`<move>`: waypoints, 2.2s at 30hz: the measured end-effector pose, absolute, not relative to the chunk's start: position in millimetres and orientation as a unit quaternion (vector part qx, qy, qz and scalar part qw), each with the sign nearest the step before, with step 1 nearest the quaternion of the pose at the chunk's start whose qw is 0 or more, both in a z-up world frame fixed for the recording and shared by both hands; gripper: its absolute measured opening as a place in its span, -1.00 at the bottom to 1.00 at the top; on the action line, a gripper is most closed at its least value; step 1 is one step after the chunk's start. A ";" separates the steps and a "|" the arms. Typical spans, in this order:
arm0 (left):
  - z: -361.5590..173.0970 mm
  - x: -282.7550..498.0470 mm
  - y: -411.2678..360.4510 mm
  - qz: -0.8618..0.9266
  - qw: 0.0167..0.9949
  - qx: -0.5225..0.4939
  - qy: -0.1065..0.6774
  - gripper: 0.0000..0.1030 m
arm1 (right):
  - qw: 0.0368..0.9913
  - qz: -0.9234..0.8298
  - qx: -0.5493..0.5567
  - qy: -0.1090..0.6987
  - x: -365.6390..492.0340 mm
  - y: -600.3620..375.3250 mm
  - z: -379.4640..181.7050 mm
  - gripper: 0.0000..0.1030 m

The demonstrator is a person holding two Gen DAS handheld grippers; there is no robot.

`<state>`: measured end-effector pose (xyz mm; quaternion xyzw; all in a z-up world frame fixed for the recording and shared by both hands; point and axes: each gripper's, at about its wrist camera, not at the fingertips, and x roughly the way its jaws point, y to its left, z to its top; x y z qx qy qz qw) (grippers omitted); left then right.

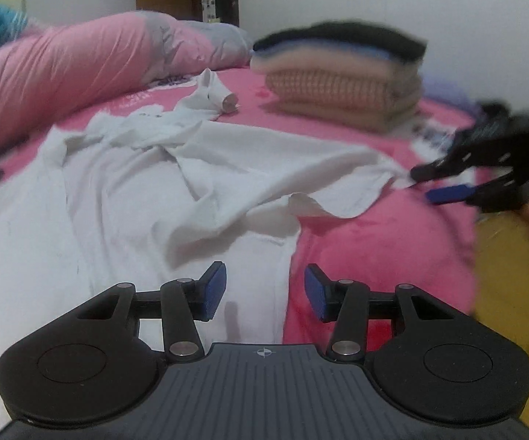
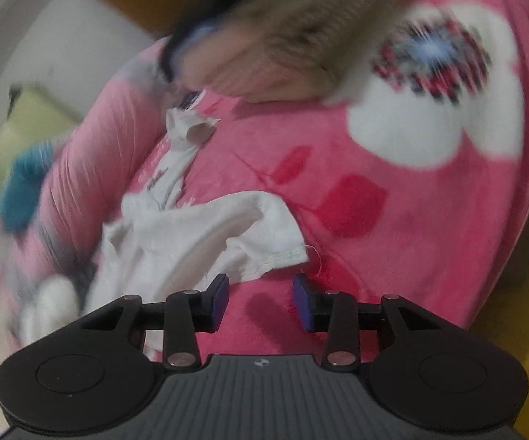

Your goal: Fold clothes

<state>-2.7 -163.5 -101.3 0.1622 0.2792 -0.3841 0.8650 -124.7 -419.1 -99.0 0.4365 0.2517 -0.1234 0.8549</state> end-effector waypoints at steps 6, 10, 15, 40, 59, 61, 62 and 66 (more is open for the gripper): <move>-115.0 14.9 -197.2 -0.372 0.865 0.183 0.283 -0.10 | 0.794 -0.112 0.556 0.221 -126.0 -455.1 -128.1 -0.20; -117.5 14.6 -212.6 -0.365 0.866 0.202 0.277 -0.35 | 0.782 -0.109 0.579 0.204 -118.0 -466.1 -138.9 -0.30; -119.3 12.2 -219.7 -0.363 0.871 0.186 0.275 -0.87 | 0.800 -0.123 0.554 0.197 -111.5 -471.0 -139.3 -0.89; -101.6 -32.7 -199.3 -0.531 0.774 0.078 0.336 -1.00 | 0.864 -0.234 0.418 0.156 -160.4 -504.7 -84.1 -0.95; -40.0 30.1 -67.9 -0.450 0.840 -0.077 0.292 -0.38 | 0.905 -0.316 0.236 0.158 -130.4 -445.0 -14.8 -0.11; -31.1 46.5 -38.1 -0.409 0.862 -0.098 0.283 -0.38 | 0.927 -0.269 0.208 0.157 -101.5 -422.1 1.3 -0.11; -26.9 54.7 -22.6 -0.387 0.873 -0.107 0.277 -0.38 | 0.937 -0.246 0.193 0.157 -87.1 -410.7 9.3 -0.11; -21.1 83.3 29.9 -0.289 0.912 -0.124 0.265 -0.36 | 0.965 -0.140 0.151 0.161 -27.4 -359.0 29.2 -0.11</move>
